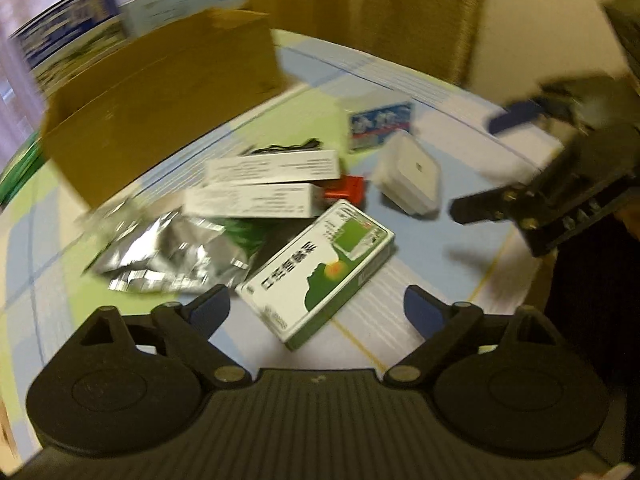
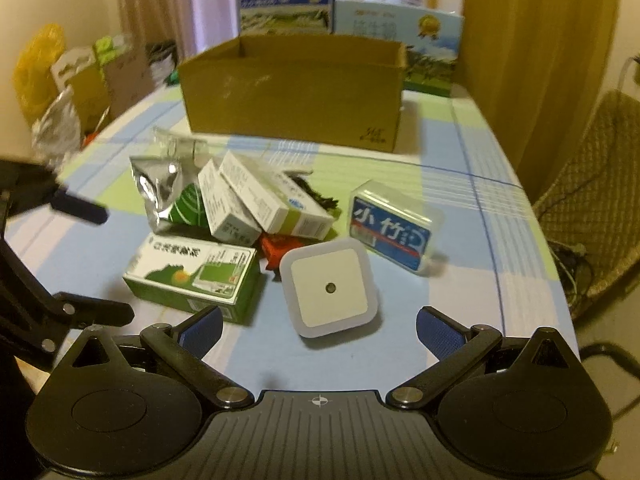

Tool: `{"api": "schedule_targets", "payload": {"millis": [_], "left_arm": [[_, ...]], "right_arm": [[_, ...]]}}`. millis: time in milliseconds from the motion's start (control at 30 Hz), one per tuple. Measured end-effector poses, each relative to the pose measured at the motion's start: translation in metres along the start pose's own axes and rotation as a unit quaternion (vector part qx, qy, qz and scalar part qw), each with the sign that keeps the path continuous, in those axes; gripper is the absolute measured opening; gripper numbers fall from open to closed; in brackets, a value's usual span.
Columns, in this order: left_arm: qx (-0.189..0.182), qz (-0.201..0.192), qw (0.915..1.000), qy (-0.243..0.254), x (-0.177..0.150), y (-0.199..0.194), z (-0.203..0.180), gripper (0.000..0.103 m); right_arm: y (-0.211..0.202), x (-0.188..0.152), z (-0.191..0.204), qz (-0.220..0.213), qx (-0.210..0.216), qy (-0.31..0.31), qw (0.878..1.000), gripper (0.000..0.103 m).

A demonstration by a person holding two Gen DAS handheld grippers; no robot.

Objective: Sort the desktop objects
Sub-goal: 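Grasp the green-white medicine box with left tool while right tool grasps the white night light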

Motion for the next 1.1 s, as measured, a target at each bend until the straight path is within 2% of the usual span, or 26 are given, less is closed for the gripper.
{"api": "schedule_targets", "payload": {"millis": [133,267,433,567,633,800,867,1100], "left_arm": [[-0.041,0.004,0.9971,0.064,0.001,0.016,-0.003,0.081],[-0.076,0.014,0.9905,0.113,-0.001,0.032,-0.008,0.077],[-0.107,0.030,0.9835,0.143,-0.004,0.054,-0.008,0.074],[-0.117,0.041,0.9811,0.148,-0.003,0.064,-0.006,0.066],[-0.119,0.046,0.9818,0.141,-0.003,0.065,-0.006,0.059],[-0.117,0.076,0.9864,0.086,-0.009,0.060,-0.011,0.051],[-0.113,0.080,0.9891,0.049,-0.011,0.056,-0.014,0.051],[-0.078,0.059,0.9948,-0.027,-0.013,0.050,-0.020,0.053]], "right_arm": [[0.022,-0.003,-0.002,0.019,0.009,-0.036,0.999,0.099],[0.039,-0.006,-0.007,0.038,0.016,-0.052,0.998,0.088],[0.052,-0.005,-0.008,0.049,0.024,-0.064,0.996,0.085],[0.061,-0.009,-0.010,0.060,0.026,-0.063,0.996,0.082],[0.064,-0.011,-0.013,0.065,0.026,-0.055,0.996,0.079],[0.066,-0.013,-0.014,0.065,0.025,-0.044,0.997,0.064],[0.065,-0.014,-0.014,0.064,0.019,-0.035,0.997,0.063],[0.054,-0.019,-0.011,0.062,0.008,-0.011,0.998,0.063]]}}
Point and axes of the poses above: each gripper's, at about its wrist camera, not at the fingertips, and y roughly the way its jaws point, z to its left, x to its top, the point moved 10 cm from there along y, roughly the way its jaws point, and after that the axes turned 10 degrees about -z, right-handed, at the moved point
